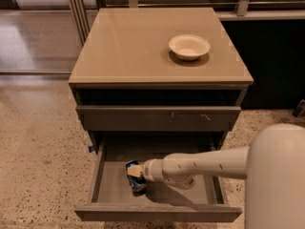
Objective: Pick pepsi can from middle drawer and place on counter
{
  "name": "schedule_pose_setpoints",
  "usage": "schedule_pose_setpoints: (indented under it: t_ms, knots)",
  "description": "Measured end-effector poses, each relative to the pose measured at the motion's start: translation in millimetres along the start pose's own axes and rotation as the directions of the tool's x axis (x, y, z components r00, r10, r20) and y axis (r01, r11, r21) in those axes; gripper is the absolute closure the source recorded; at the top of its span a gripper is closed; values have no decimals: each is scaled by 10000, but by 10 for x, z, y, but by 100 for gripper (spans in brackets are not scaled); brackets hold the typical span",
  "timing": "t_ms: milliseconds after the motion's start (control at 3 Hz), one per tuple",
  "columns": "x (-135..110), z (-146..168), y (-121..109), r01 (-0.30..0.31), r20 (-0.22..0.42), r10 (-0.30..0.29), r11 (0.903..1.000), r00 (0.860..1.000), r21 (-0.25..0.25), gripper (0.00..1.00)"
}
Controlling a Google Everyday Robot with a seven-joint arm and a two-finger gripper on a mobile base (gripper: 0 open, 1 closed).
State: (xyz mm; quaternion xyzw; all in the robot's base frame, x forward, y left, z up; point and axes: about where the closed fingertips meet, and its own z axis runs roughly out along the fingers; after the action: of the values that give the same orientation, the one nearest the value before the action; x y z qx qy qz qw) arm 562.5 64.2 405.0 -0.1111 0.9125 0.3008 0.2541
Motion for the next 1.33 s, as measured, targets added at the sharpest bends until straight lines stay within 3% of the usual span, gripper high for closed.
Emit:
schedule_pose_setpoints:
  t_ms: [333, 667, 1000, 1333]
  knots:
    - [-49, -272, 125, 611, 413, -556, 9872, 9976, -1475, 100]
    - [-121, -713, 180, 1313, 1145, -1040, 9551, 9880, -2658, 100]
    - [-280, -1399, -43, 1790, 2129, -1149, 9328, 9703, -3127, 100]
    - [-105, -1713, -204, 1586, 2140, -896, 9301, 9727, -3314, 100]
